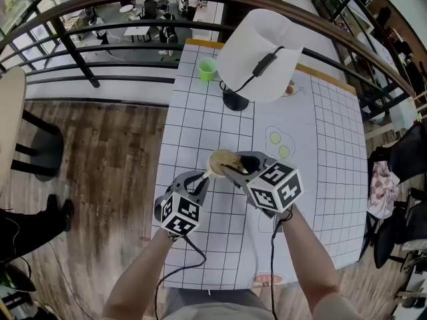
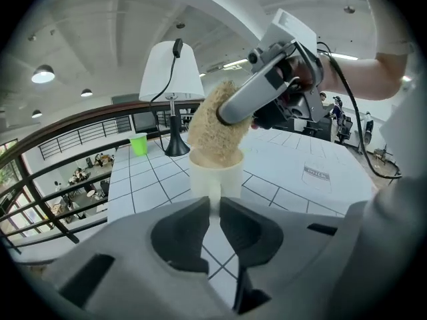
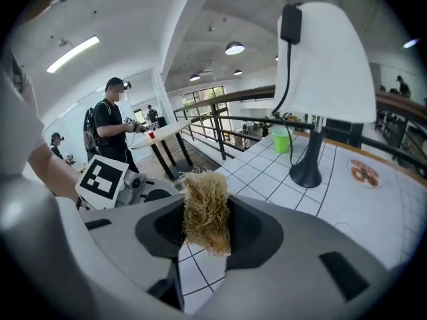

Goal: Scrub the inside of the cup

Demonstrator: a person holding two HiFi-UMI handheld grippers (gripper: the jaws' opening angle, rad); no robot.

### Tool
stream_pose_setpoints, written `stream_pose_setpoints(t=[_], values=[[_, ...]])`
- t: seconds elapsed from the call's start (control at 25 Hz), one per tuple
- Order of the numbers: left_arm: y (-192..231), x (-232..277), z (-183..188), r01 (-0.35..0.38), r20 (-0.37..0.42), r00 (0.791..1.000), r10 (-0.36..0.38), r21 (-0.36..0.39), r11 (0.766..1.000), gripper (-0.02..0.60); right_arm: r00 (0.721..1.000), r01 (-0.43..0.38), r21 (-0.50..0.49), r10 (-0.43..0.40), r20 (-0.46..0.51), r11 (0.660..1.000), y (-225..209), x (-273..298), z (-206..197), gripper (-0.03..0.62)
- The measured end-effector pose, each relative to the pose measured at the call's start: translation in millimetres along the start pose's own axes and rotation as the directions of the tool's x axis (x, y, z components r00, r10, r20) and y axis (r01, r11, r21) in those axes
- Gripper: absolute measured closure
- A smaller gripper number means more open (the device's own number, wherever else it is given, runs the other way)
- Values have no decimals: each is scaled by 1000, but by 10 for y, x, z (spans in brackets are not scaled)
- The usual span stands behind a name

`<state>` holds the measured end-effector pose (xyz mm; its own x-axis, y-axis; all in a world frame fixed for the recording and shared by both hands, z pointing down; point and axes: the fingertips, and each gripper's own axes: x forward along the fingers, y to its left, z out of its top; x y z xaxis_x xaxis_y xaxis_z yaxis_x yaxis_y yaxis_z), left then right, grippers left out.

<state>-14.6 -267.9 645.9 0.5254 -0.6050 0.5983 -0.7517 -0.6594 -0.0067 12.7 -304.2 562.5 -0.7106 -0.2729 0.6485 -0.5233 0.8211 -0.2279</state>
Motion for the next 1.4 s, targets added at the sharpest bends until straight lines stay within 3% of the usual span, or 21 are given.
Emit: stream_pose_setpoints(t=[0.2, 0.36, 0.6, 0.8, 0.96, 1.12, 1.28, 1.4], values=[[16, -128, -29, 19, -68, 998, -20, -17, 1000, 526, 986, 147, -93, -137, 99, 985, 58, -298, 247, 461], [126, -365, 32, 15, -52, 999, -17, -35, 999, 526, 958, 236, -137, -207, 197, 962, 139, -604, 504, 459], [-16, -967, 616, -49, 43, 998, 53, -102, 994, 556, 918, 309, -148, -254, 305, 940, 361, -1352, 686, 457], [24, -1494, 1137, -34, 186, 981, 55, -112, 993, 560, 879, 370, -143, -296, 374, 918, 581, -1653, 881, 457], [-131, -1924, 1606, 7, 316, 949, 23, -95, 995, 561, 833, 454, -166, -350, 429, 875, 736, -2055, 977, 456], [-269, -2416, 2041, -20, 432, 901, 34, -37, 999, 568, 769, 541, -187, -392, 506, 820, 926, -2492, 1101, 456], [-524, -2945, 2410, -31, 543, 840, -11, 67, 997, 568, 719, 546, -179, -349, 601, 818, 1273, -2890, 1312, 456], [-659, -3293, 2609, -52, 611, 792, -14, 91, 994, 568, 682, 545, -178, -310, 663, 819, 1561, -3133, 1443, 456]])
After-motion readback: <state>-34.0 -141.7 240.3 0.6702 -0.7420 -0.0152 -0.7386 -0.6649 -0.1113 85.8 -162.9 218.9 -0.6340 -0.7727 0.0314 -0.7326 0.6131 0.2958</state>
